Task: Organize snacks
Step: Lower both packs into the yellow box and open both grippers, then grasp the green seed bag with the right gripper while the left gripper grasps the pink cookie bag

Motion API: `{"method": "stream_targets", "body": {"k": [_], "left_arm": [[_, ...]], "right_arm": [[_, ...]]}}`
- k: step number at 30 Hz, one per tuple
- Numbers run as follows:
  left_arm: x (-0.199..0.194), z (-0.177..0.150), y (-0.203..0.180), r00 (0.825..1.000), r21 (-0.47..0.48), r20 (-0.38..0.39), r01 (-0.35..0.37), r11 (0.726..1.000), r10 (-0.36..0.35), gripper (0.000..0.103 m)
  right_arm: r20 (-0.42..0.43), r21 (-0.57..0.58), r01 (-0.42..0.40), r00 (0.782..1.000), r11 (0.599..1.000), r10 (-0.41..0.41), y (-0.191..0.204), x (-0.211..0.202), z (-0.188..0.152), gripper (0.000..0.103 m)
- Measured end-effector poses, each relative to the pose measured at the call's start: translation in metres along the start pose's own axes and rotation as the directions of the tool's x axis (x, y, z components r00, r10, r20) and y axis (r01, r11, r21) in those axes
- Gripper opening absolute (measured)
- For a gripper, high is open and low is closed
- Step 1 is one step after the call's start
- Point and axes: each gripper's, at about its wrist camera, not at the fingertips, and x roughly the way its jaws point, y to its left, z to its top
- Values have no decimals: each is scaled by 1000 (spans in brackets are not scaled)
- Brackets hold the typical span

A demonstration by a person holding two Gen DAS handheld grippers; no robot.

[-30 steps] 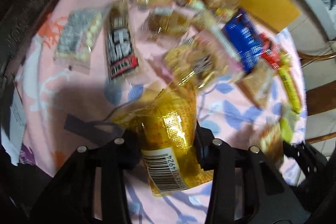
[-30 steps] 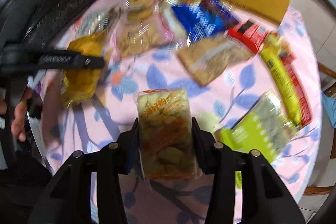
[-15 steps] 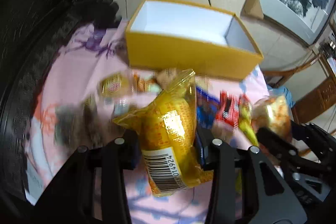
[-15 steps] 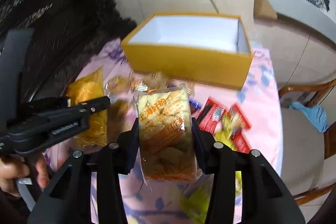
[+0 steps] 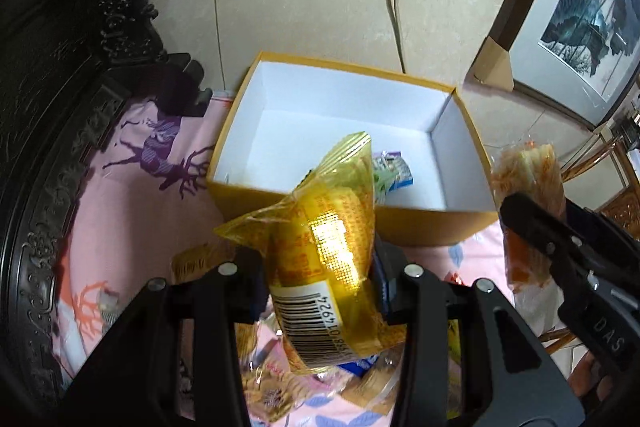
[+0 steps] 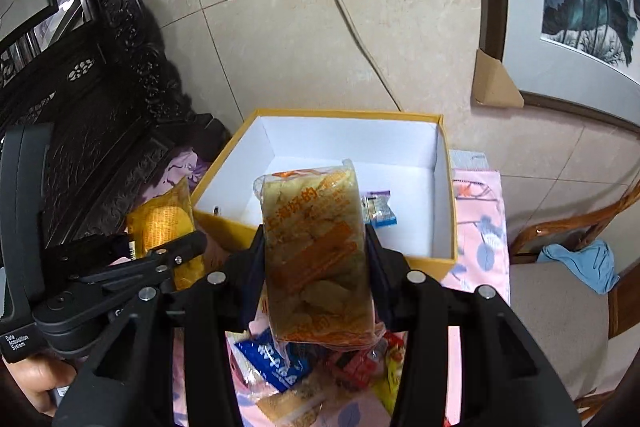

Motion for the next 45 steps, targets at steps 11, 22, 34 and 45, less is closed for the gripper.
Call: {"method": "stream_targets", "body": {"k": [11,22,34,45], "left_arm": [[35,71,-6,1000,-18,16,-15,1000,15,51],[27,96,22,997,-45,4,-76,996,76,101],[6,-119,46,973,-34,-225,41,999,-48,101],[-29,-178,62,966,-43,-256,35,998,-45,101]], "right_arm": [[15,-2,23,1000,1000,-23,-5,33,45,46],[-44,14,64,997,998,-63,-28,38,62,70],[-496,149,-36,862,988,106,-55,-9,-207,70],[-520,281,24,844,960,131,-52,-5,-263,70]]}}
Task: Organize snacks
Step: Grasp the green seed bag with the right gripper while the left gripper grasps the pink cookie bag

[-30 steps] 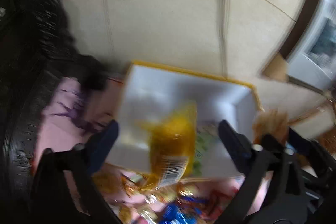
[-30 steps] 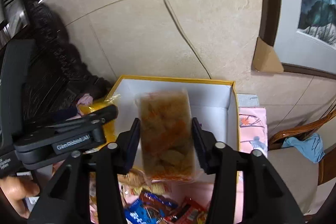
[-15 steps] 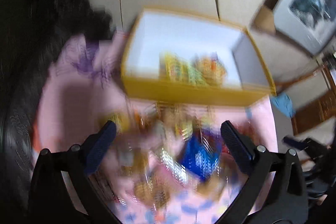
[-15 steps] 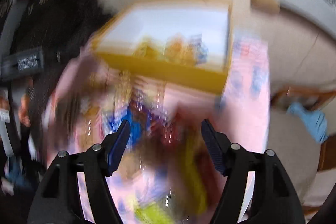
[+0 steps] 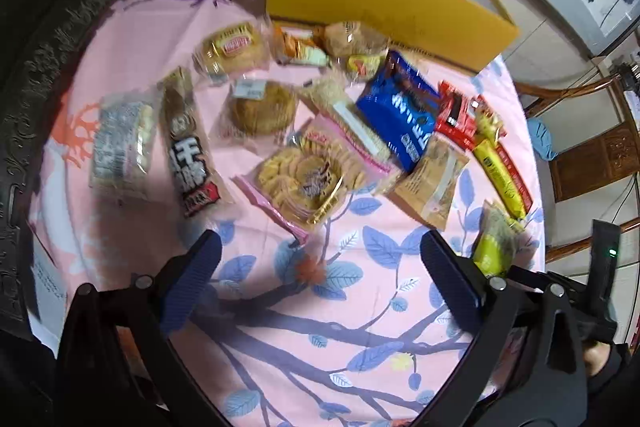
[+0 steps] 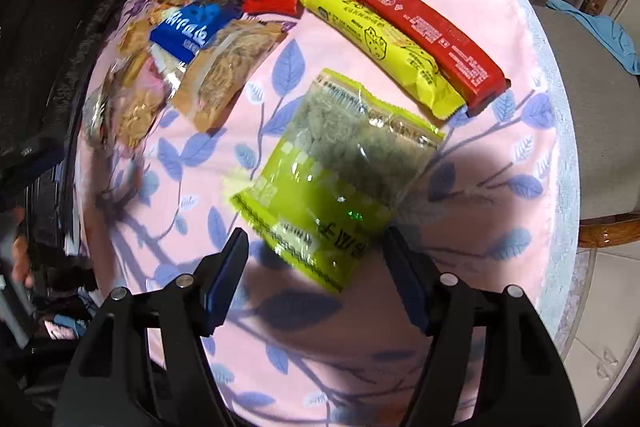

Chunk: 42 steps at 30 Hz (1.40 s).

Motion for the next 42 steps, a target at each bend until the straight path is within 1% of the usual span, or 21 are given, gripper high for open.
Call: {"method": "stream_targets", "body": {"k": [5,7,8,10,12,16,19,20,21,22,23,24,27,29,30,32,34,37,38,40,42], "left_arm": [[-15,2,7,999,-27,38,6,1000,-5,101],[-16,0,9,999,-39,36,9,999,-7,101],[-15,-1,9,999,-43,33,9,999,-8,101],[-15,-2,10,1000,-46,28,15,999,-14,101],[-16,-3,11,999,-49,34,13,999,-12,101],[-15,-3,19,1000,-73,30,3,997,-1,101],[-9,-2,23,1000,-81,18,-12,997,13,101],[-7,-2,23,1000,-80,14,-17,997,18,101],[-4,-2,22,1000,-76,8,-26,997,27,101],[-2,-2,22,999,-71,4,-31,997,32,101],[0,-2,21,999,-64,-1,-36,997,36,101],[3,-2,20,999,-54,-4,-42,998,42,101],[13,-1,16,999,-23,-2,-43,999,43,101],[26,2,8,1000,35,4,-31,999,31,101],[37,5,1,999,81,0,-37,996,37,101],[54,9,-7,999,132,-12,-49,990,51,101],[73,13,-11,996,178,-25,-82,981,88,101],[99,18,-10,987,208,-67,-129,970,146,101],[103,18,-10,985,219,-67,-140,966,159,101],[115,18,-13,976,263,-79,-175,949,202,101],[117,21,-10,979,253,-52,-177,951,196,101]], "right_arm": [[56,40,12,998,999,-15,1,2,21,71],[64,27,30,997,999,-32,6,4,33,71],[62,14,47,997,999,-48,11,8,38,73],[56,-32,93,994,995,-91,22,12,40,75],[45,-89,104,994,991,-100,34,16,36,75],[76,-189,166,985,968,-154,44,20,26,76],[101,-218,214,975,952,-196,51,25,21,80],[117,-237,245,968,940,-223,56,28,18,78],[151,-277,297,953,914,-264,64,32,13,69],[182,-309,294,952,905,-247,68,32,8,64],[189,-324,287,953,902,-235,71,31,5,61],[186,-321,281,955,904,-231,70,31,5,60],[173,-277,242,965,930,-199,62,27,8,60],[164,-271,233,967,934,-194,56,25,11,60],[162,-273,231,968,934,-192,55,25,12,60],[161,-280,237,967,930,-198,54,24,15,60],[159,-285,238,967,929,-199,55,25,16,60],[154,-275,218,971,937,-181,53,21,13,60],[152,-275,216,972,937,-179,53,21,13,60],[150,-278,216,972,936,-180,54,22,13,61],[148,-283,218,972,934,-182,54,22,14,61]]}}
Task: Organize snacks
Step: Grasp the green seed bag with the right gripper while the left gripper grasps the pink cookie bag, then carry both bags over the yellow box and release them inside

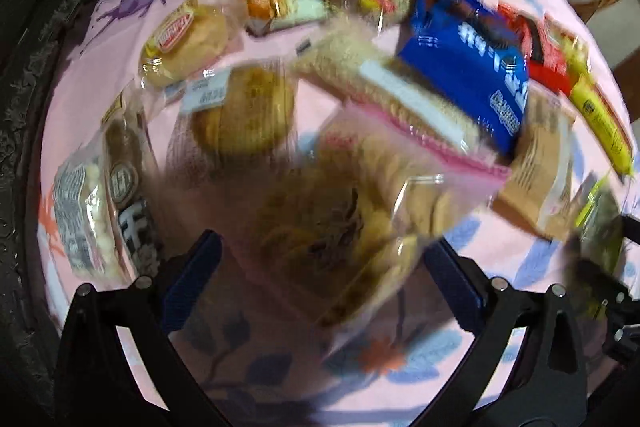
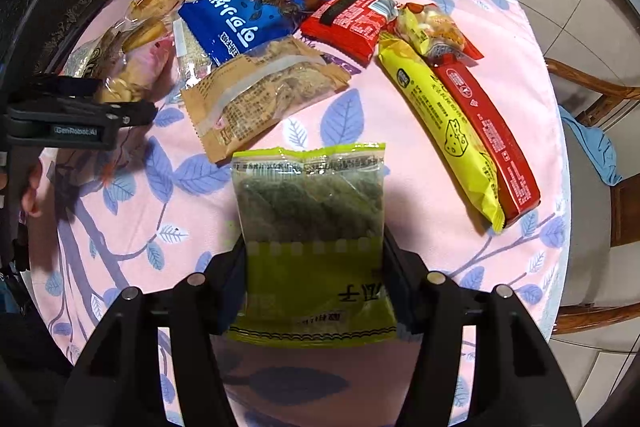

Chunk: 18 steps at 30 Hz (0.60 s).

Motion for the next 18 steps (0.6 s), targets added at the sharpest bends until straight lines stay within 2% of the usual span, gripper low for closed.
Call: {"method": "stream_targets", "body": {"k": [3,4,7,10,18], "left_arm": [[3,3,8,999,-64,9,45,997,-44,98],[2,3,9,998,-74,25,52,996,-51,89],[-3,1,3,997,-62,50,59,996,-56,73],[-14,-8,3,993,-90,62,108,990,-102,64],[-60,-26,-2,972,-142,124,216,966,-199,62]], "right_arm": [[-1,-8,9,1000,1000,-9,2,1,1,61],[0,-9,9,1000,1000,-9,2,1,1,61],[4,-7,3,1000,1000,-3,0,1,1,60],[15,15,-17,1000,1000,16,-4,-1,2,58],[76,21,-39,996,999,37,-3,-26,11,58]]}}
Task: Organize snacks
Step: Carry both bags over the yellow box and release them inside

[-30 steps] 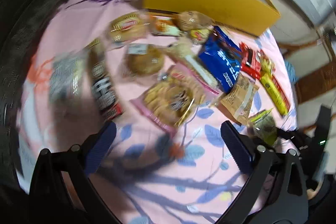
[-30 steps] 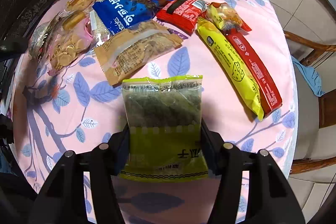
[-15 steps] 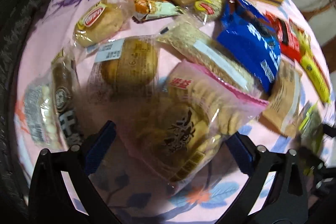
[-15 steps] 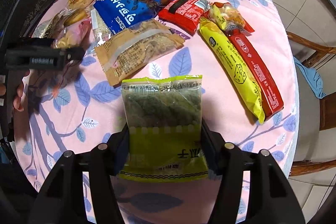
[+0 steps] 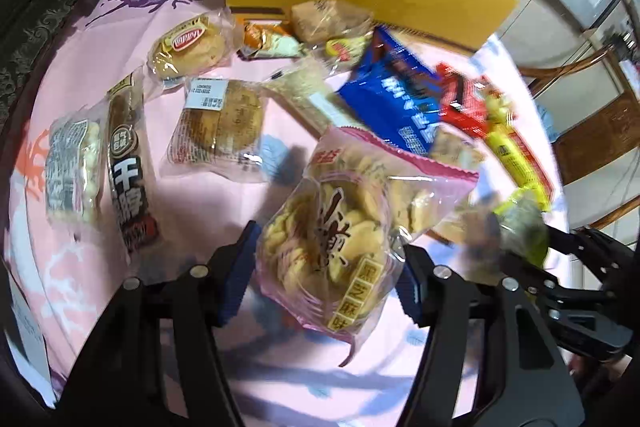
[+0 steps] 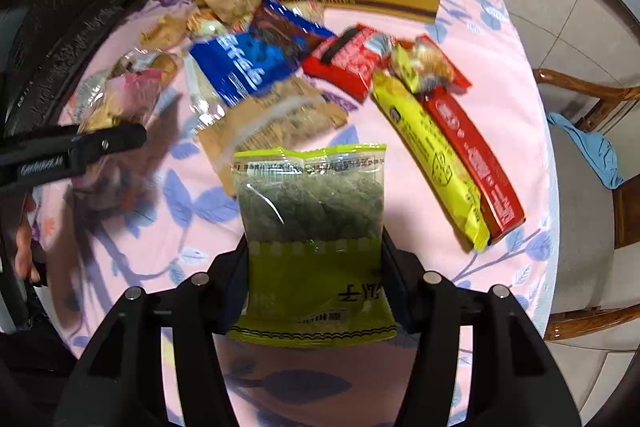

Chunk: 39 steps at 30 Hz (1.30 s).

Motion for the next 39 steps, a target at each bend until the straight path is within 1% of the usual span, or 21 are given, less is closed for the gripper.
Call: {"method": "stream_targets", "body": {"k": [2,3,5,7,10,15,17,24,30,36,39], "left_arm": [[-14,-5,-10,1000,6,12,2,1000,-2,62],[-15,-3,-9,1000,9,16,-1,1000,1,62],[-20,2,-9,999,9,35,-21,1000,20,62],[-22,7,-7,998,-14,42,-40,999,41,62],[-24,21,-3,998,-56,49,-42,998,45,62],[-39,48,-11,994,-55,101,-43,998,48,62],[-45,65,-17,990,-50,130,-46,998,52,62],[-54,121,-29,982,-52,187,-31,998,40,62],[-56,178,-35,972,-26,227,-54,998,58,62],[-52,225,-32,967,-23,243,-71,997,75,62],[-49,253,-30,961,-34,266,-75,997,81,63]], "right_arm": [[20,-6,-6,1000,1000,6,1,-8,4,58],[29,-10,-9,1000,1000,9,3,-13,7,58],[45,-10,-14,999,1000,14,5,-20,12,58],[60,-14,-17,998,1000,18,9,-28,17,58],[87,-15,-18,996,1000,19,14,-37,30,58],[157,26,-22,987,999,18,8,-53,64,58],[186,37,-15,982,999,7,6,-59,78,58],[277,76,-3,961,997,-18,-12,-75,155,58],[301,56,3,954,998,-20,-15,-77,204,58],[316,29,9,949,1000,-18,-14,-76,235,58],[328,31,20,944,999,-29,-14,-72,255,58]]}}
